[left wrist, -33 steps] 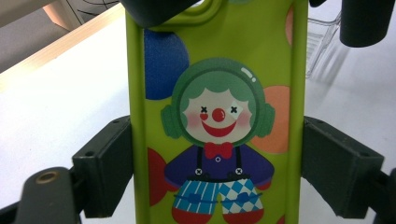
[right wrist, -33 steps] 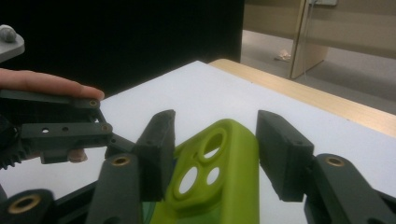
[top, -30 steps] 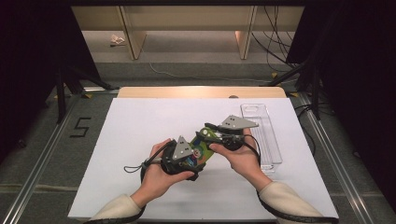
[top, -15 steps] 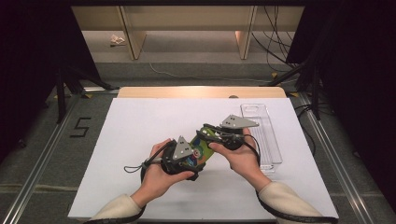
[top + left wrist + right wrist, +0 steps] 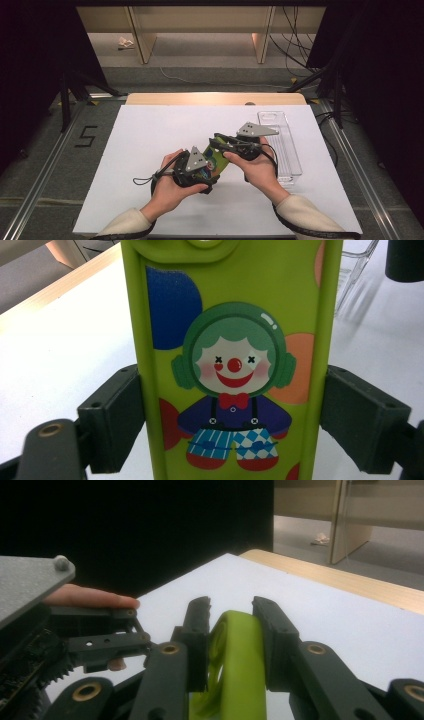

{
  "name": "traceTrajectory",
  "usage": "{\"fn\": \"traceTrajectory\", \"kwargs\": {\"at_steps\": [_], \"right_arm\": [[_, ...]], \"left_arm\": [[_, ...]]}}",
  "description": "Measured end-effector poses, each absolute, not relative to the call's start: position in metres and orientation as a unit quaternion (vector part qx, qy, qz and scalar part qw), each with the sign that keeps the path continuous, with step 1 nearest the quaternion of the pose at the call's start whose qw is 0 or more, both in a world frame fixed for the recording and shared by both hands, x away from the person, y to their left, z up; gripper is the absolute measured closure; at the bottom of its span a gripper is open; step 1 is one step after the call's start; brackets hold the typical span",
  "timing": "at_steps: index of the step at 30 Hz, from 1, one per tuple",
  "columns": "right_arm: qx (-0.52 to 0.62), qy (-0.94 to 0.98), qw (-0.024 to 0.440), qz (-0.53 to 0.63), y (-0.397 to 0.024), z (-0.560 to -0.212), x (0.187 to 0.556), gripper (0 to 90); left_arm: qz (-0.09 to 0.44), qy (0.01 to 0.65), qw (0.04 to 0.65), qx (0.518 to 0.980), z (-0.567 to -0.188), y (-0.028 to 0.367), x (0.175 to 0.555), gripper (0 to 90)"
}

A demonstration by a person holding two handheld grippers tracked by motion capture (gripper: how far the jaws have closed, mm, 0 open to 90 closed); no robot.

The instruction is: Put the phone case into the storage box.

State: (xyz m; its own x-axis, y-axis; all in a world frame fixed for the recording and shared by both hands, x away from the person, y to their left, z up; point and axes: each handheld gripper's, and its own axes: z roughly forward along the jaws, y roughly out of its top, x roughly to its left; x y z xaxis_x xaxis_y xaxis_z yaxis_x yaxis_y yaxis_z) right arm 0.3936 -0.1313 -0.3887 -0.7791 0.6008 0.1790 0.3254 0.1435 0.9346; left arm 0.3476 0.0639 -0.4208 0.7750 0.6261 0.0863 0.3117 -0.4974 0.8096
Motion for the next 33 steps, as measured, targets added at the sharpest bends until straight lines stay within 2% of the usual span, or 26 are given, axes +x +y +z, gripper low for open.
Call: {"fn": "traceTrajectory", "kwargs": {"at_steps": [15, 17, 18, 20, 33], "right_arm": [[0.29, 0.748, 0.079, 0.592, -0.132, -0.386, 0.394, 77.0], [0.282, 0.75, 0.073, 0.594, -0.131, -0.384, 0.393, 77.8], [0.276, 0.756, 0.089, 0.587, -0.131, -0.383, 0.392, 77.8], [0.277, 0.75, 0.075, 0.595, -0.131, -0.382, 0.391, 77.8], [0.235, 0.773, 0.107, 0.58, -0.139, -0.367, 0.392, 77.8]], "left_arm": [[0.187, 0.271, 0.415, 0.848, -0.421, 0.063, 0.348, 15.6], [0.19, 0.274, 0.427, 0.841, -0.418, 0.064, 0.348, 21.7], [0.188, 0.276, 0.43, 0.839, -0.417, 0.065, 0.348, 19.3], [0.188, 0.279, 0.433, 0.836, -0.416, 0.067, 0.349, 15.7], [0.162, 0.285, 0.457, 0.827, -0.417, 0.078, 0.355, 11.8]]}}
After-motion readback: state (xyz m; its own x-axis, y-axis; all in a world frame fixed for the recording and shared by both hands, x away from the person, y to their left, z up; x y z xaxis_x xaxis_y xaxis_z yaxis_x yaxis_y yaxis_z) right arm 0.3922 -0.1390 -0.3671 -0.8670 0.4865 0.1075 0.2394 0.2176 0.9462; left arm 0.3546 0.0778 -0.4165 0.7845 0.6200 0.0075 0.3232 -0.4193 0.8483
